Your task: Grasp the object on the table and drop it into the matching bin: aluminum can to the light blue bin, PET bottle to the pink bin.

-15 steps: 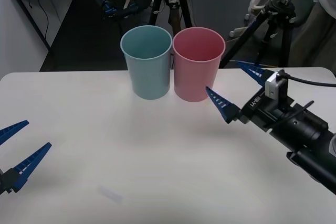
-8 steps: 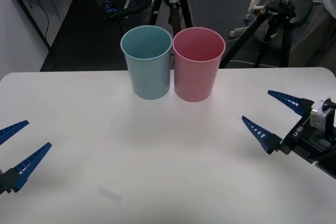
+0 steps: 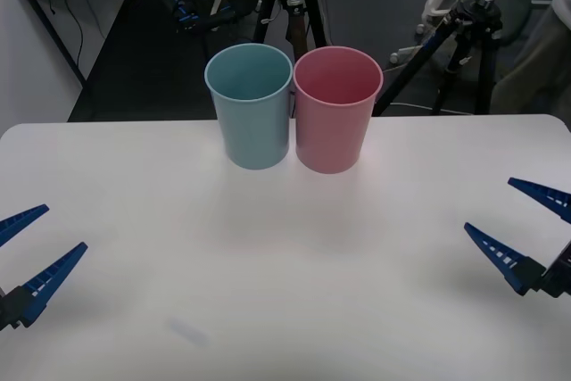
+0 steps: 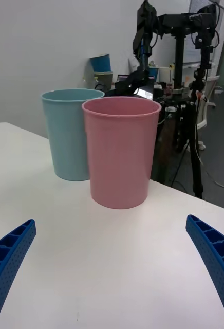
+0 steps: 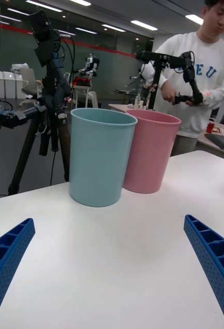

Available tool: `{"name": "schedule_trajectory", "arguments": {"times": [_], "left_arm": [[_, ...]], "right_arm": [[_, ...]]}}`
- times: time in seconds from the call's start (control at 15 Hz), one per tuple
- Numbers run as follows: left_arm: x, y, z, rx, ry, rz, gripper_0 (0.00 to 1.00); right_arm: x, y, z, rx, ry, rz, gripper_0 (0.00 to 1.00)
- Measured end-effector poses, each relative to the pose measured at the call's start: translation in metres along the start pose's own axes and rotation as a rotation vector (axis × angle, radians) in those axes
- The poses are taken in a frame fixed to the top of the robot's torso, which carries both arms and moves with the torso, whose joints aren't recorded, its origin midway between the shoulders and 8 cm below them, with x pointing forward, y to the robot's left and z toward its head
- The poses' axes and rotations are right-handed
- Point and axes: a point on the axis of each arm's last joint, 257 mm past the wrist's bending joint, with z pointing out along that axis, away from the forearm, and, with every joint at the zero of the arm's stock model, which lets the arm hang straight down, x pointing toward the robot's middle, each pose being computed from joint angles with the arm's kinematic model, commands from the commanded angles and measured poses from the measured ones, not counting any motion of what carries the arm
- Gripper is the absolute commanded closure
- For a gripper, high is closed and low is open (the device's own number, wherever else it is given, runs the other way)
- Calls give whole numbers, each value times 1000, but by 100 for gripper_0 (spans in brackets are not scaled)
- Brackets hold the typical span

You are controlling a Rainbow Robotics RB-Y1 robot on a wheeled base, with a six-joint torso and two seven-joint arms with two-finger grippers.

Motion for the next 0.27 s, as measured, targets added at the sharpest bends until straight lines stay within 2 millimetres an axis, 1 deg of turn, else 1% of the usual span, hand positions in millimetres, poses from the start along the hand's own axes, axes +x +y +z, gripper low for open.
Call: {"name": "schedule_trajectory", "arguments": {"times": [0.13, 0.27], "left_arm": [[0, 0, 0, 0, 0, 0, 0], [0, 0, 0, 0, 0, 0, 0]], "right_arm": [[1, 2, -6, -1, 1, 13, 0], [4, 3, -8, 1, 2, 20, 0]]}}
